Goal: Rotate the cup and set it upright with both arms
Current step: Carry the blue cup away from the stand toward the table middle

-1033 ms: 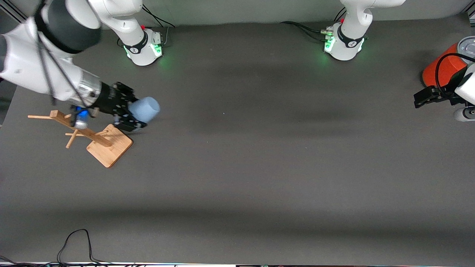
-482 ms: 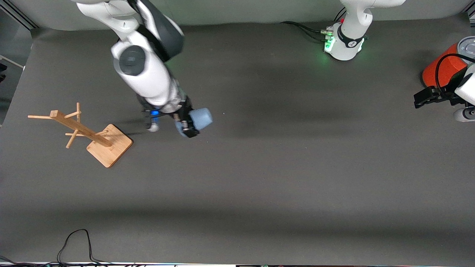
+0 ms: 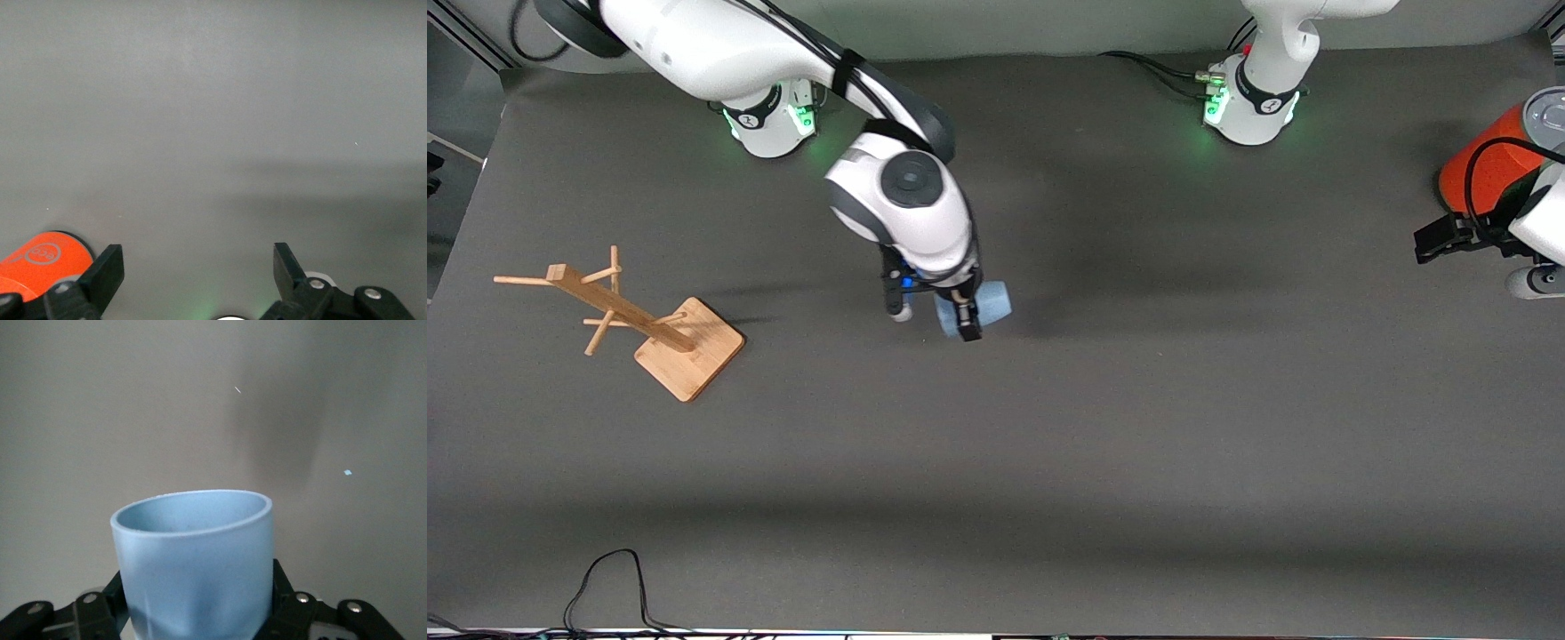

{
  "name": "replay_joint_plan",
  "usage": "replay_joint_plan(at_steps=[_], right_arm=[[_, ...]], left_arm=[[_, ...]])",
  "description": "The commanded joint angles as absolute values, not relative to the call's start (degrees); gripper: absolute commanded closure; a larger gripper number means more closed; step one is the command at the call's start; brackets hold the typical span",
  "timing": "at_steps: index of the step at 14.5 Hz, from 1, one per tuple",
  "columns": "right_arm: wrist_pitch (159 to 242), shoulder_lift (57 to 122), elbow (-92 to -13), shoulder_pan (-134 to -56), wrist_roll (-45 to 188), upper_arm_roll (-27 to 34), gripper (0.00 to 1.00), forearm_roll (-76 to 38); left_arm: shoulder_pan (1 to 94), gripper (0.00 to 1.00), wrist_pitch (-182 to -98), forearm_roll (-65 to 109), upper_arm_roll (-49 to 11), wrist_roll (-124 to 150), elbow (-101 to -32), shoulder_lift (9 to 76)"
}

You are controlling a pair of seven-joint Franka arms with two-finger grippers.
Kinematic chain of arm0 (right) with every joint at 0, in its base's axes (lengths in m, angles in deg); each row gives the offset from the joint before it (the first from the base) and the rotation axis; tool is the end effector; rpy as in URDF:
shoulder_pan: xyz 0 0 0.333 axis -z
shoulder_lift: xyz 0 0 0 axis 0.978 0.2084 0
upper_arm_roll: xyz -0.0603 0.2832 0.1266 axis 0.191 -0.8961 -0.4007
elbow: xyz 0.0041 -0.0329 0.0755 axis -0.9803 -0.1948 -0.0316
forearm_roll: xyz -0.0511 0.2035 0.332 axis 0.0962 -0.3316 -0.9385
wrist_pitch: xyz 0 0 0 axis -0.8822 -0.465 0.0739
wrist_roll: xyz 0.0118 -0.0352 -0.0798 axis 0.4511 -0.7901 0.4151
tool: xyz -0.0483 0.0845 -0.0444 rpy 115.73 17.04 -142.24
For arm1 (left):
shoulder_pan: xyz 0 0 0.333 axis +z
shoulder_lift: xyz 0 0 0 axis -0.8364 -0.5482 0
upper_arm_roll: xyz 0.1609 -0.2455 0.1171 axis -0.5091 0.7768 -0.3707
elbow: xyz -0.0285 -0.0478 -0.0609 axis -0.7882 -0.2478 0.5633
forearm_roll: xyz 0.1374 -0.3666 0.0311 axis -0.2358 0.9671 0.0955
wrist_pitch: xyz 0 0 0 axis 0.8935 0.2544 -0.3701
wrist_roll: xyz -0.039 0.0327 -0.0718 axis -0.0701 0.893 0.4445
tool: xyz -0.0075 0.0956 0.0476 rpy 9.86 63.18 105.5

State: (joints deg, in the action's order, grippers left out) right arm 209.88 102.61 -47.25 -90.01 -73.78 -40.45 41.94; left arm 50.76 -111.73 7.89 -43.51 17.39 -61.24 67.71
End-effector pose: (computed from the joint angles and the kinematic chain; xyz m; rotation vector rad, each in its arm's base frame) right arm 0.4958 0.4760 0.3170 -2.3107 2.0293 0.0399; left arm 0.5515 0.0104 0.5813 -3.0513 -0.0553 0.1583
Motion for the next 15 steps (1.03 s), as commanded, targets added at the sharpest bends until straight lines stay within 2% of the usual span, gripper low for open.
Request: replay_joint_plan(at_steps=[1,7,10,11,12,15], right_arm=[[209.18,107.15,-44.54,-94.3,-79.94,-39.78,0.34,46.16],[209.79,114.53,-43.41,-98.27,-89.96,-39.16,0.29,55.13],[210.68,117.18,-41.91,-98.97,-91.74,-39.07,0.28,55.49],[210.68,117.44,-41.91,-98.97,-91.74,-39.07,0.17,55.49],[210.68,117.44,-41.73,-99.06,-91.65,-39.07,0.0,55.58],[209.98,116.74,-40.77,-98.97,-91.65,-39.24,0.0,57.6]], left_arm=[[49.99,0.0,-111.64,7.28,-43.93,17.87,-60.05,66.84],[49.99,0.0,-111.81,7.28,-43.93,17.79,-60.05,66.13],[49.99,0.0,-111.72,7.28,-43.93,17.87,-60.05,66.13],[49.99,0.0,-111.72,7.28,-43.93,17.79,-60.05,66.13],[49.99,0.0,-111.72,7.28,-43.93,17.79,-60.05,66.13],[49.99,0.0,-111.72,7.37,-43.93,17.79,-60.05,66.13]])
